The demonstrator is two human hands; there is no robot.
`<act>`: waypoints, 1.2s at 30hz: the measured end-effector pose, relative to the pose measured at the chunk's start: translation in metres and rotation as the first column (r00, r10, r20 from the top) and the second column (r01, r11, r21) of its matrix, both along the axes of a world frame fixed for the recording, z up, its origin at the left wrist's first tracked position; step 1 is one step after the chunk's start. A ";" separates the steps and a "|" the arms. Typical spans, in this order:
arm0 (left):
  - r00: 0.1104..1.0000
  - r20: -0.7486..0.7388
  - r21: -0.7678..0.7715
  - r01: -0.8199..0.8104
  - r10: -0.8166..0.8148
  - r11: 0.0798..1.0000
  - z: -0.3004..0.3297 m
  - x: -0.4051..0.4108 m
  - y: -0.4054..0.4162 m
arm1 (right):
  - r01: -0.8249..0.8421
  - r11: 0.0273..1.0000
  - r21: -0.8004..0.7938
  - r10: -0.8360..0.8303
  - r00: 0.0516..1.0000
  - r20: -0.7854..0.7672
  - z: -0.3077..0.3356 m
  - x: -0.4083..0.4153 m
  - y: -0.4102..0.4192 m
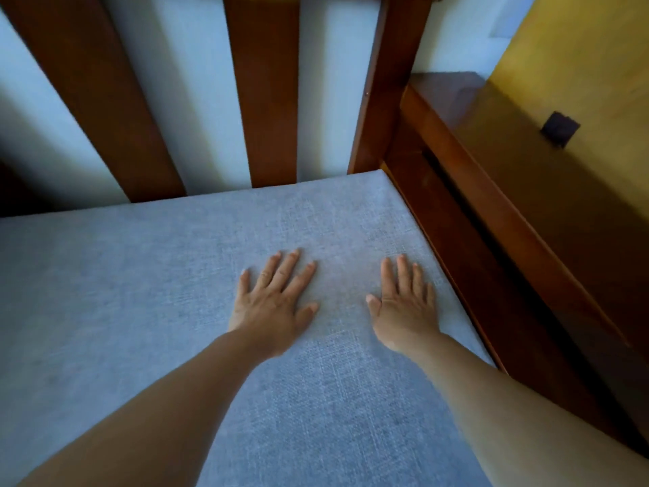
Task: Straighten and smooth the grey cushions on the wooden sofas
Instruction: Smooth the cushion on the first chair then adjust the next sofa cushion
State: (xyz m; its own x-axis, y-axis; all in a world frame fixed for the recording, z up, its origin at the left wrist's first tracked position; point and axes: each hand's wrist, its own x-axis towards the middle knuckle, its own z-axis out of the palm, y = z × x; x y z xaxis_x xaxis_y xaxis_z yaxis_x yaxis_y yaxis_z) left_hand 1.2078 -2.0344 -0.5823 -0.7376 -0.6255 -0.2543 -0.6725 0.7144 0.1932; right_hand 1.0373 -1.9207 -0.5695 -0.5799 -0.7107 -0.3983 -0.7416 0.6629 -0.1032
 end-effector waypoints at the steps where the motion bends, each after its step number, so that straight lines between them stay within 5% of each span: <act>1: 0.999 0.005 0.020 -0.050 0.050 0.999 0.002 0.014 0.004 | -0.008 1.000 0.005 0.008 1.000 0.016 0.006 0.004 -0.002; 12: 0.817 0.110 -0.023 -0.568 0.567 0.823 0.013 0.183 0.081 | -0.469 0.849 -0.243 0.483 0.876 -0.001 0.000 0.182 0.010; 16: 0.840 0.147 0.025 -0.530 0.522 0.847 0.000 0.194 0.079 | -0.502 0.846 -0.181 0.487 0.865 -0.123 -0.027 0.203 0.029; 21: 0.896 0.220 0.131 -0.420 0.387 0.898 0.015 0.211 0.080 | -0.481 0.875 -0.061 0.482 0.876 0.009 -0.007 0.218 0.048; 36: 0.973 0.182 0.194 -0.179 0.145 0.964 0.023 0.263 0.326 | -0.597 0.802 0.013 0.589 0.796 0.139 0.014 0.259 0.269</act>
State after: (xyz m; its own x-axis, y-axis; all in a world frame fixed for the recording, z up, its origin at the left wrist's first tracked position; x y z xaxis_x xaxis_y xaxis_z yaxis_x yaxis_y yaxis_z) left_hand 1.4711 -1.7088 -0.5591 -0.5678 -0.6537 -0.5003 -0.8108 0.5492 0.2026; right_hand 1.2960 -1.6520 -0.5557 0.0041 -0.8749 -0.4843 -0.9748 0.1044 -0.1970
